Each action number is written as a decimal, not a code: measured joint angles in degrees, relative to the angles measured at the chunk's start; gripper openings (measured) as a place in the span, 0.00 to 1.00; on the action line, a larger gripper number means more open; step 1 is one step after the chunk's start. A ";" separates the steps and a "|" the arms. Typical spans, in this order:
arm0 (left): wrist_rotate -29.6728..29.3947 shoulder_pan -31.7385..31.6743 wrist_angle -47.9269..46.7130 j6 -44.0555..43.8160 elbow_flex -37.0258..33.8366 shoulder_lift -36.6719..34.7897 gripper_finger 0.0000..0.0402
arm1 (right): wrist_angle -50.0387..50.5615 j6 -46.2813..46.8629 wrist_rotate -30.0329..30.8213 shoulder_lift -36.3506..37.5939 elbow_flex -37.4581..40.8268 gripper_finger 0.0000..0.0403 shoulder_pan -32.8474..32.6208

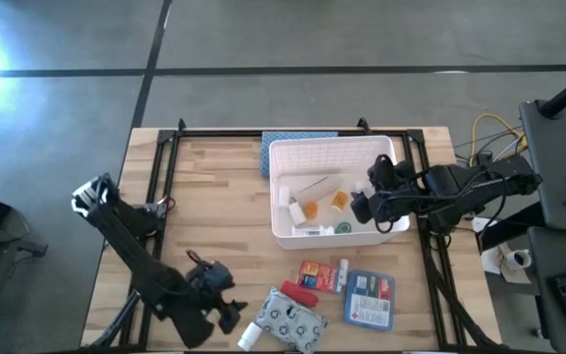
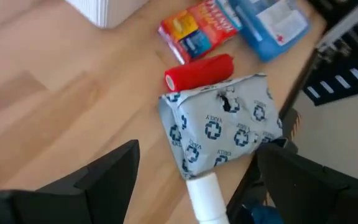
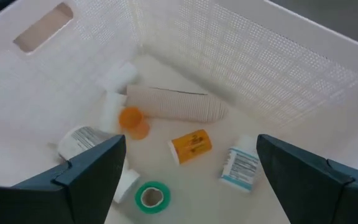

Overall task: Pick & place medical supplies in basket/bin
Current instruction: Put the white medicine bottle into the white bin, then put the white rolled gauze into the white bin

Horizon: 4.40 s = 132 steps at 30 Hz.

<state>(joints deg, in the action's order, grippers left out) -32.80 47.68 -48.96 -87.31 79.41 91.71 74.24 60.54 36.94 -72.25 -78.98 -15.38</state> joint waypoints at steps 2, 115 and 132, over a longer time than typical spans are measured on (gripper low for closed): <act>2.08 -0.13 -0.13 -3.74 1.55 2.83 0.76 | 0.04 -2.21 -0.95 0.00 0.00 0.87 0.00; 0.07 -38.75 17.24 62.20 35.42 10.20 0.77 | 3.93 -12.44 14.17 6.56 -3.19 0.87 -10.24; 0.14 -27.39 16.52 57.43 35.70 7.14 0.77 | 3.96 -14.04 14.10 6.58 -3.08 0.87 -10.23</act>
<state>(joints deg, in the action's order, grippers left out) -32.67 20.29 -32.44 -29.88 115.11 98.85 78.20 46.50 51.04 -65.67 -82.06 -25.61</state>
